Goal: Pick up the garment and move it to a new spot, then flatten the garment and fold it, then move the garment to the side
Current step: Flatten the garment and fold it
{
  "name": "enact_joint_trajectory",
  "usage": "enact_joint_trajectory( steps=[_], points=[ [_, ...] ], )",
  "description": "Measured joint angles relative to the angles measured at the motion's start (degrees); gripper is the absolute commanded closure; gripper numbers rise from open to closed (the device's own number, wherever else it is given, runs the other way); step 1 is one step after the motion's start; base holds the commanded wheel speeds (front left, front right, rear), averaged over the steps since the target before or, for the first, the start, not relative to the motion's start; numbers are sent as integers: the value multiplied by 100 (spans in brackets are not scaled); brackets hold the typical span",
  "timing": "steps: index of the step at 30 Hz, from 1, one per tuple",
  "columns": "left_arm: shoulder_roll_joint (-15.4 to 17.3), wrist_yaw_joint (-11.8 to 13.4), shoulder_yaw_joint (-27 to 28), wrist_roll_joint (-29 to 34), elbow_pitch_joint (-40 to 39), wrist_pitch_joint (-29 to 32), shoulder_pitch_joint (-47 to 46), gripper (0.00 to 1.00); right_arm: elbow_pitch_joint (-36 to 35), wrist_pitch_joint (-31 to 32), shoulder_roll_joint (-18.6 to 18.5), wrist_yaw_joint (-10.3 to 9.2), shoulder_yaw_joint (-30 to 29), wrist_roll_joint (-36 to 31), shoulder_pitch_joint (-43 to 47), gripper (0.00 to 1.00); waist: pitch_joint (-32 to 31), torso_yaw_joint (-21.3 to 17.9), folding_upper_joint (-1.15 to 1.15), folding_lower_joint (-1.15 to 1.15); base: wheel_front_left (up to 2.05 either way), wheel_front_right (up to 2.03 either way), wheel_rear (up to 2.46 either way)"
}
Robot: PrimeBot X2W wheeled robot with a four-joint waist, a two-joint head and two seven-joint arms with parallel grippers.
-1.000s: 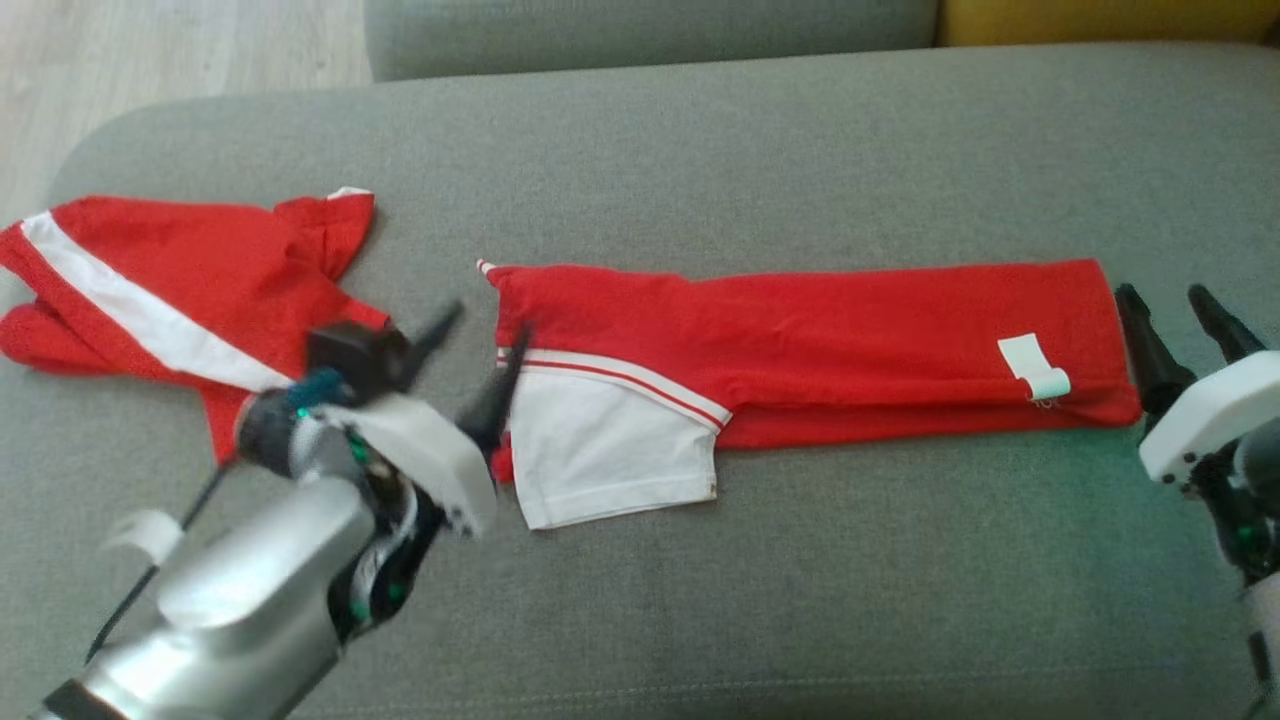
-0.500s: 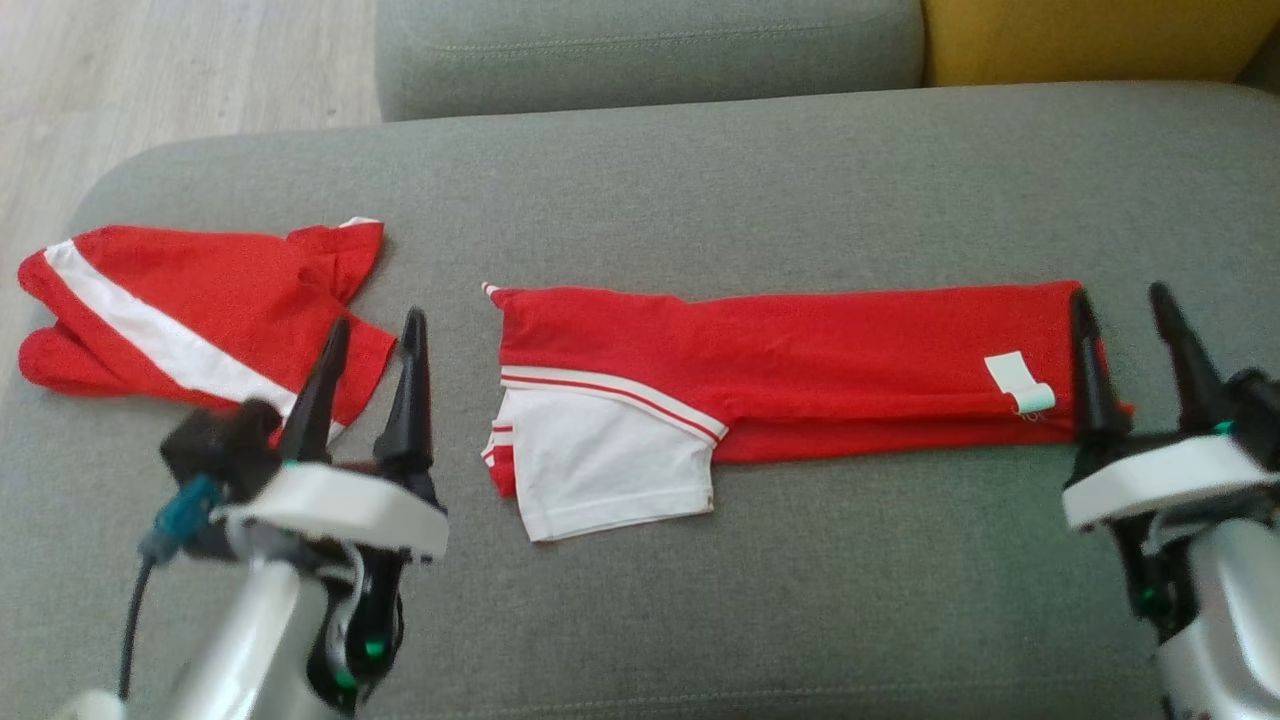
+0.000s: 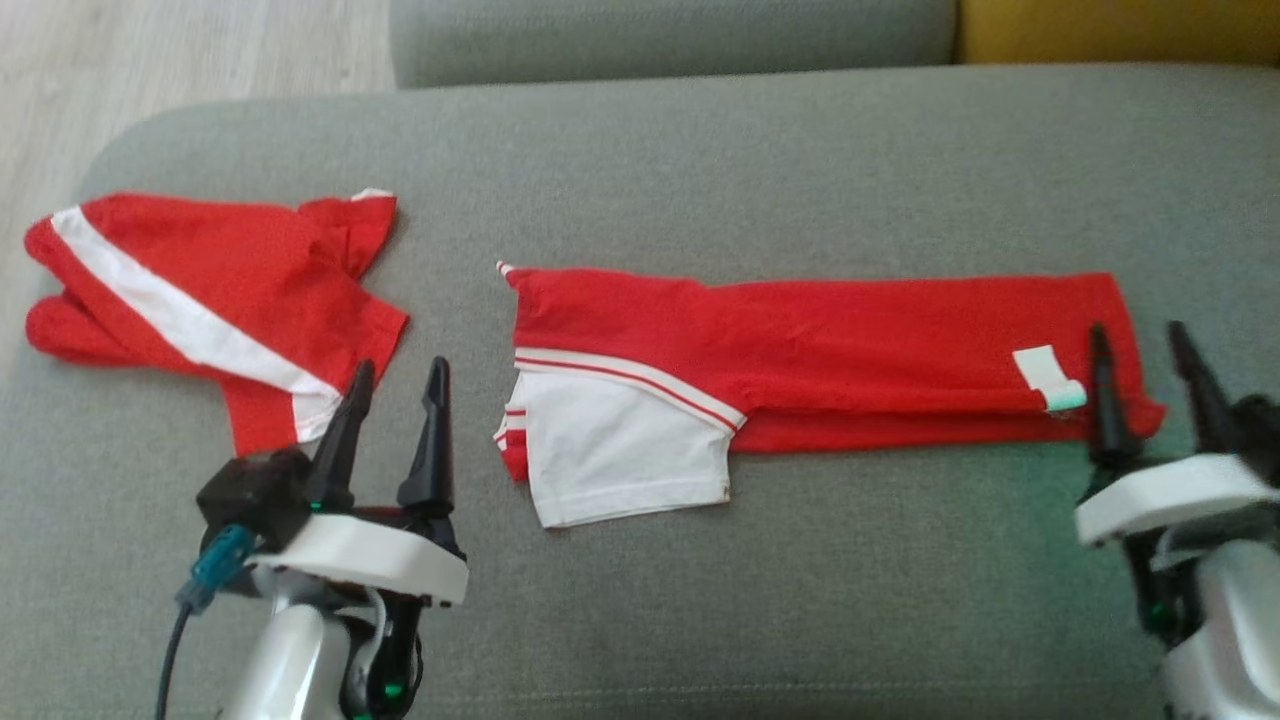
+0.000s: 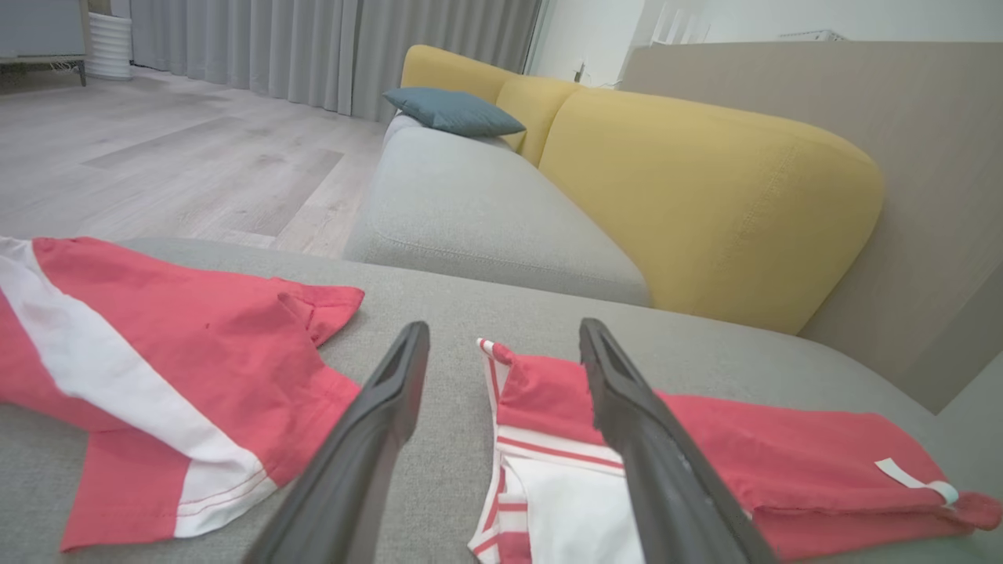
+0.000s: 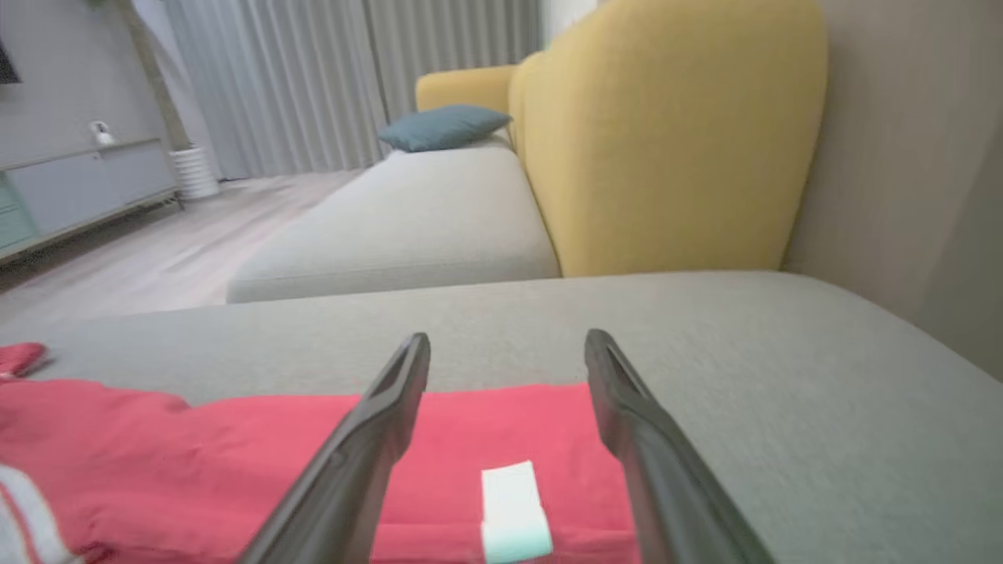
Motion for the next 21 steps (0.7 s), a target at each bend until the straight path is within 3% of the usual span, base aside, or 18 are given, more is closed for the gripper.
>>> enact_joint_trajectory(
  steps=[6, 12, 21],
  points=[
    [-148, -241, 49, 171, 191, 0, -185, 0, 765, 553, 145, 0, -1061, -259, -608, 0, 324, 105, 0, 0, 0, 0, 0],
    [-204, -307, 160, 174, 280, 0, -424, 0, 1322, 996, 331, 0, -1860, -644, -1012, 0, 586, 253, 0, 0, 0, 0, 0],
    [-225, -333, 166, 215, 315, 0, -560, 0, 1744, 1670, 509, 0, -2381, -905, -1399, 0, 885, 348, 0, 0, 0, 0, 0]
  ],
)
